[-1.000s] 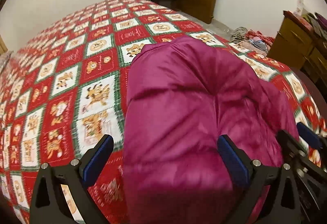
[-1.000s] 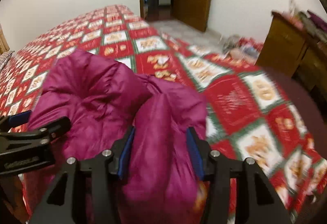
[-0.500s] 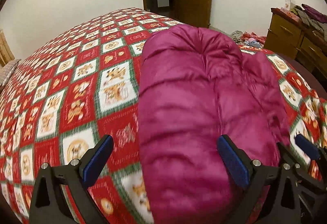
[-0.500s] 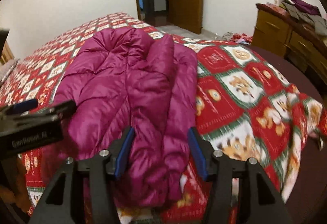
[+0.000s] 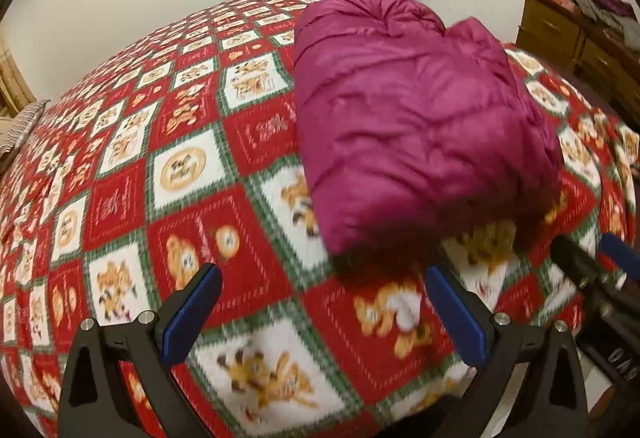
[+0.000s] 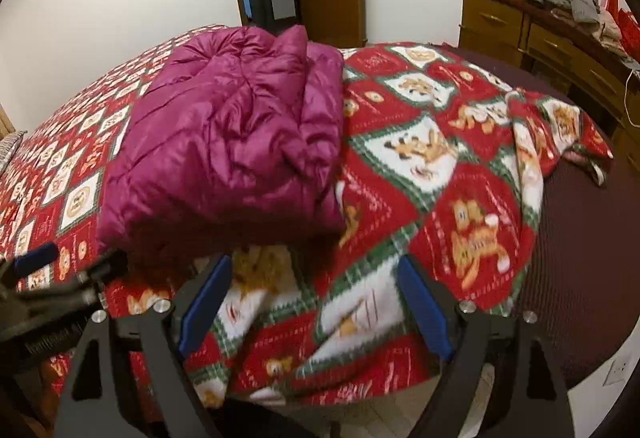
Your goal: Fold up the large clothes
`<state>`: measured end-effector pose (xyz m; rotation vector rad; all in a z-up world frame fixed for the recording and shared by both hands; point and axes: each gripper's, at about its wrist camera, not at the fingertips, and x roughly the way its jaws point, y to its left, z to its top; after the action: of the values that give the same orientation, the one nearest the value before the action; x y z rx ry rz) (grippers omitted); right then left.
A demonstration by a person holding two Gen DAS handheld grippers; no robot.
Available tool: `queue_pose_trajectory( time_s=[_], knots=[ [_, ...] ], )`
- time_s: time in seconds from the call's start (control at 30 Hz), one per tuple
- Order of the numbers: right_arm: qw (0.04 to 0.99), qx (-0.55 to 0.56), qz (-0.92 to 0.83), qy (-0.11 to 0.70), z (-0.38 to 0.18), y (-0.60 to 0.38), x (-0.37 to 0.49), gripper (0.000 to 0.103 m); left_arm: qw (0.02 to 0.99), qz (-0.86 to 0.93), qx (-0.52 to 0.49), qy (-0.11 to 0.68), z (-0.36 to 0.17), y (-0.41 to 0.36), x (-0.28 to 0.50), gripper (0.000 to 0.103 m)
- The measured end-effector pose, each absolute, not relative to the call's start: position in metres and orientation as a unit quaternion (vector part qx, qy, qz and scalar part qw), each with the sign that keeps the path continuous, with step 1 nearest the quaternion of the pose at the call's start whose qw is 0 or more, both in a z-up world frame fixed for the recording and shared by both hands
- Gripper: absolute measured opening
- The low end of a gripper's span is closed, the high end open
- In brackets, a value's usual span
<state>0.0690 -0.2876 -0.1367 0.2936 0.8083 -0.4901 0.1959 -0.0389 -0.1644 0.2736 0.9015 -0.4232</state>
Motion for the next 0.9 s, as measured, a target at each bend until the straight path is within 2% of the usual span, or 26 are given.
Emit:
queue_pose_trajectory(
  time_s=[0.07, 0.2, 0.47, 0.67, 0.8, 0.9],
  knots=[
    [0.883, 0.141, -0.232, 0.382, -0.132, -0.284, 0.061, 0.087, 0.868, -0.206, 0.130, 0.433, -0.164, -0.037, 0.186, 0.102],
    [0.891, 0.124, -0.229, 0.373, -0.124, -0.274, 0.045, 0.094, 0.871, -0.210, 0.132, 0.424, -0.154, -0.035, 0.168, 0.102],
    [0.898, 0.131, -0.233, 0.350, -0.105, -0.269, 0.016, 0.095, 0.885, -0.201, 0.107, 0.405, -0.122, -0.020, 0.132, 0.102],
    [0.912, 0.138, -0.233, 0.308, -0.066, -0.263, 0.000, 0.095, 0.923, -0.190, 0.093, 0.320, -0.071, -0.003, 0.101, 0.102],
    [0.930, 0.120, -0.238, 0.255, -0.032, -0.251, -0.016, 0.102, 0.952, -0.180, 0.083, 0.235, -0.035, 0.010, 0.076, 0.102],
    [0.941, 0.098, -0.241, 0.216, -0.009, -0.241, -0.026, 0.103, 0.962, -0.175, 0.071, 0.197, -0.017, 0.020, 0.065, 0.102]
  ],
)
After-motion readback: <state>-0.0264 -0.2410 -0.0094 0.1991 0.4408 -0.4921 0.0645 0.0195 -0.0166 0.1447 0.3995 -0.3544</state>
